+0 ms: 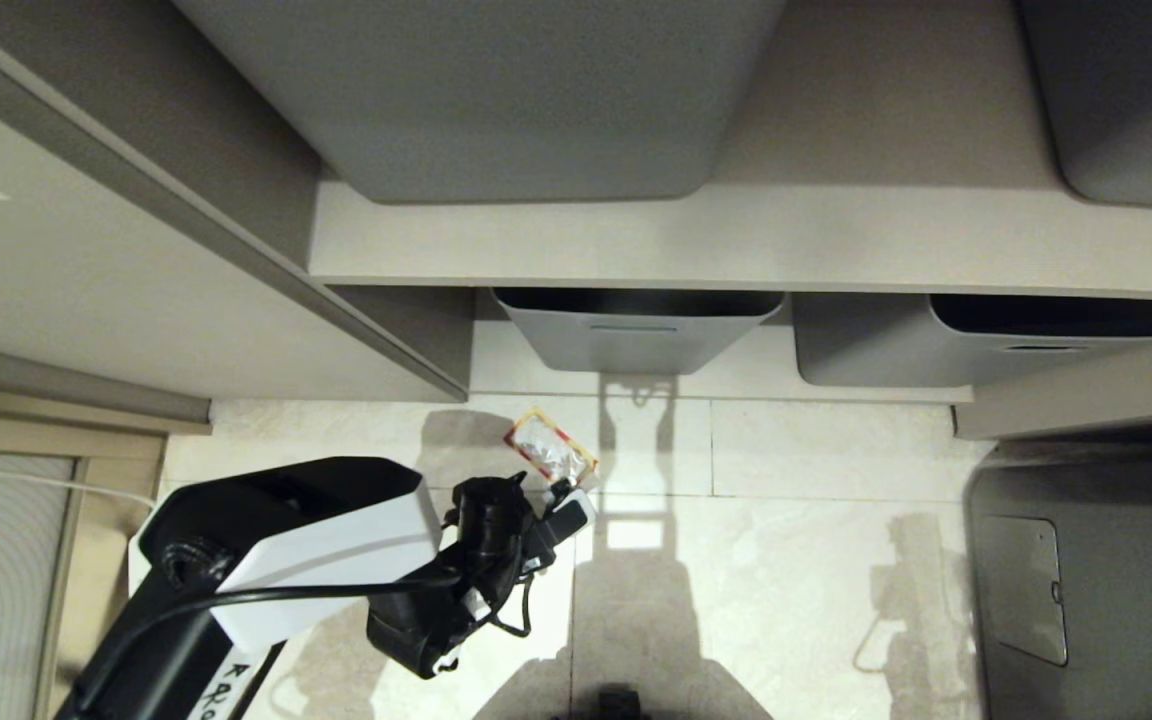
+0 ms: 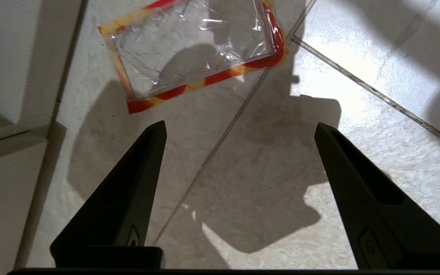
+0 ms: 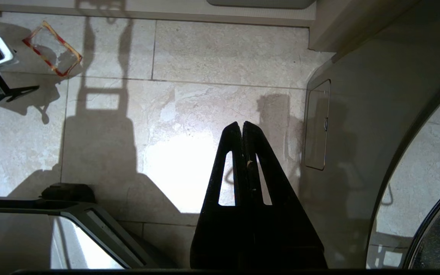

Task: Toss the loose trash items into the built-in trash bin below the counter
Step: Pick up the garbage

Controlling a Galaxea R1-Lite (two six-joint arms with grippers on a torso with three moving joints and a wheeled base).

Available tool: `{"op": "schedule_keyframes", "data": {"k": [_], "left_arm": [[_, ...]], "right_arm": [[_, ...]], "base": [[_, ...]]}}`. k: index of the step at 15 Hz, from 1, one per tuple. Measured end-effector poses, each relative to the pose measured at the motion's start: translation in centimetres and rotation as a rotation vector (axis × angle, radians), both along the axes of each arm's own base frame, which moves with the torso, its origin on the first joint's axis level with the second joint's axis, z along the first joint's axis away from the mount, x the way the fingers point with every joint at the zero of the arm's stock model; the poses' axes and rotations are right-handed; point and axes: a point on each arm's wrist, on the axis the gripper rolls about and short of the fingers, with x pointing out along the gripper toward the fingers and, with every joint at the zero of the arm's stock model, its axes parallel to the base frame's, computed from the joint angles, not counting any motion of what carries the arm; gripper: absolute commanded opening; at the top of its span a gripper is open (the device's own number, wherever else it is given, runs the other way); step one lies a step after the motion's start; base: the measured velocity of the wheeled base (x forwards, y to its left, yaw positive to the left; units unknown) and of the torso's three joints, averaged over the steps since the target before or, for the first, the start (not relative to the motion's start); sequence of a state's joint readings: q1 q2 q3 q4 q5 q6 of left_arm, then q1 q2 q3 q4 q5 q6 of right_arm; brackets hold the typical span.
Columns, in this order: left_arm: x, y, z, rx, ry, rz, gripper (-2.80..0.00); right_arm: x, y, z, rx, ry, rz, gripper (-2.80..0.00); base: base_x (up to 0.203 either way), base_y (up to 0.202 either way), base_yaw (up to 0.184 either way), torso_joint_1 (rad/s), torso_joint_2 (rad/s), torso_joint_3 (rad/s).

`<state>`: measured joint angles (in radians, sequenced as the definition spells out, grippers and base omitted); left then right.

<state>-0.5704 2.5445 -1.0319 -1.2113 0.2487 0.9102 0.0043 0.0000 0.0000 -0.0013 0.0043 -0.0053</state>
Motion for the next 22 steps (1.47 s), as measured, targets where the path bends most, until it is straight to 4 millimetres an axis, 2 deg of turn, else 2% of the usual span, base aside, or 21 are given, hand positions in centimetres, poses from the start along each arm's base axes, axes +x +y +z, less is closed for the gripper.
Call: {"op": "schedule_keyframes", "data": {"k": [8, 22], "left_arm": [[0.8, -0.1, -0.7, 0.022, 0.039, 0.008, 0.0], [3.2, -1.4, 0.5, 0.013, -0.011, -0.024, 0.0]], "right_arm": [[0.0, 0.0, 0.0, 0.0, 0.0, 0.0, -2.8], [0.0, 0.0, 0.0, 0.0, 0.0, 0.0, -2.8]], "base": [[0.0, 0.0, 0.0, 0.0, 0.0, 0.0], [0.0, 0.0, 0.0, 0.0, 0.0, 0.0]]}}
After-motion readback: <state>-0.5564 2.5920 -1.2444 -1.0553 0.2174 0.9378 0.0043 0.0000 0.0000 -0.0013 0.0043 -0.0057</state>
